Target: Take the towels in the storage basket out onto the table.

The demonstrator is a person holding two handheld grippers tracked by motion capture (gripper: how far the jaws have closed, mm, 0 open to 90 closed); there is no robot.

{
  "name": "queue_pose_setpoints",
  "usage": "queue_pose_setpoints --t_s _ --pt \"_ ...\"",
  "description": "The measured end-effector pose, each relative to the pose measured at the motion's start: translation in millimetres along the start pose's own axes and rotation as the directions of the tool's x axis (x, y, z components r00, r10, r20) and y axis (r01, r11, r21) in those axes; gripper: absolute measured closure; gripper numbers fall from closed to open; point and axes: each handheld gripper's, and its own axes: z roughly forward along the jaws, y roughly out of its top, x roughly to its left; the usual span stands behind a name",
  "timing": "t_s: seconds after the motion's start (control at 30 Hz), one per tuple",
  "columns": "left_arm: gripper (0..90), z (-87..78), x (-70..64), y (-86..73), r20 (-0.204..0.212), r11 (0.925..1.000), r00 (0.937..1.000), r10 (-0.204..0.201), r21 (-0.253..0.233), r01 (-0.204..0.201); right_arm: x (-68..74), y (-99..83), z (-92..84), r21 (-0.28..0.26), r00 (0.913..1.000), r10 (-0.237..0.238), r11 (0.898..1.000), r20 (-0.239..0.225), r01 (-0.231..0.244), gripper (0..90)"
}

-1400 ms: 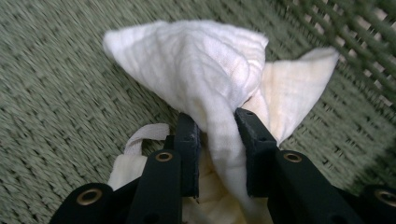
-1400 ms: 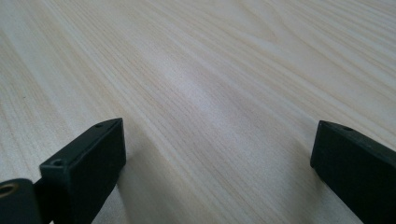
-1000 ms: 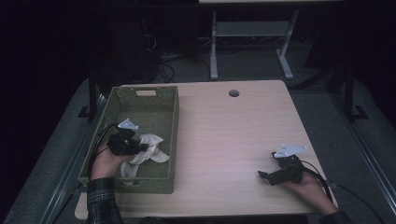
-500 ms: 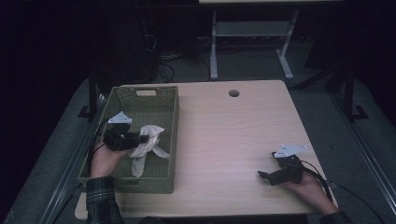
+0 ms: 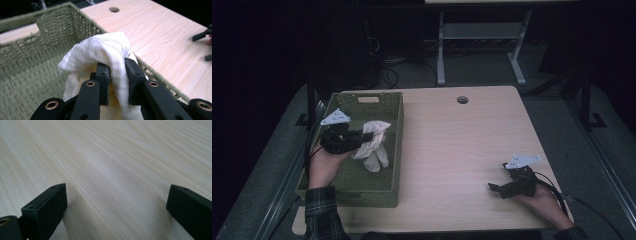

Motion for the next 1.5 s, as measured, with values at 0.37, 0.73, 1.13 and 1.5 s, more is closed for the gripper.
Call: queue_pose_setpoints --t_s 0.37,0.73,1.13,1.5 --pt "74.6 -2.7 -15.6 32.8 0.041 0.9971 0.9985 0.036 -0.069 -0.033 0.0 0.0 0.0 0.000 1.0000 0.001 1.000 -0.001 -0.001 2.9" --pt "75.2 -5.2 -33.9 62.5 0.115 0.9909 0.9903 0.078 -0.118 -0.064 0.1 0.0 -0.1 0.000 1.0000 0.001 1.000 -0.001 -0.001 2.9" --pt "75.4 8.2 -63.3 84.3 0.185 0.9820 0.9735 0.134 -0.157 -0.105 0.0 0.0 -0.1 0.000 1.0000 0.001 1.000 0.000 -0.001 2.9" --pt "75.7 31.6 -88.6 87.1 0.204 0.9806 0.9657 0.160 -0.145 -0.132 -0.2 0.0 -0.1 0.001 1.0000 -0.002 1.000 0.001 0.002 2.9"
